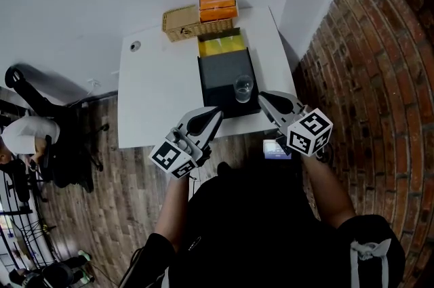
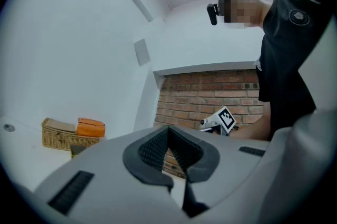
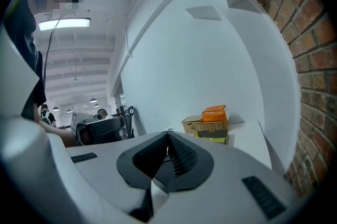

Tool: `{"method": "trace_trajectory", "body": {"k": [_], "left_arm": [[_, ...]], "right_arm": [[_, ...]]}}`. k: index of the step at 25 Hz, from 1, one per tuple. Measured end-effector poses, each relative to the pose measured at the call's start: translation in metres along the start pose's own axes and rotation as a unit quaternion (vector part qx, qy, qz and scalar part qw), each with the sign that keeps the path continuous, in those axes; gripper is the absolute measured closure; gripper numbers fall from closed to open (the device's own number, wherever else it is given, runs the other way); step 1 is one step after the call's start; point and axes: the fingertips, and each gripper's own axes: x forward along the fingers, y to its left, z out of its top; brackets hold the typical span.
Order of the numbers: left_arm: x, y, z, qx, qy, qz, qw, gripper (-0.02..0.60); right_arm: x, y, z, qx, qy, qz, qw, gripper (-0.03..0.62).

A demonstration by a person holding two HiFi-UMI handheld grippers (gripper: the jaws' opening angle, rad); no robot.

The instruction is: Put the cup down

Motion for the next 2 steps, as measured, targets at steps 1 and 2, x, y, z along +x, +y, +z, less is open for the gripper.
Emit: {"method": "trace_trajectory", "body": {"k": [1, 2], "left_arm": [[0.0000, 0.0005, -0.0002, -0.001, 0.000, 0.001, 1.0000, 0.574], [0.0001, 0.0011, -0.0004, -0.002, -0.001, 0.002, 1.0000, 0.574]], "right_arm": [[-0.0003, -0.0009, -0.0009, 0.002, 0.000, 0.000, 1.000, 0.577], [-0.0007, -0.0019, -0.0017, 0.003, 0.000, 0.000, 1.000, 0.577]]}}
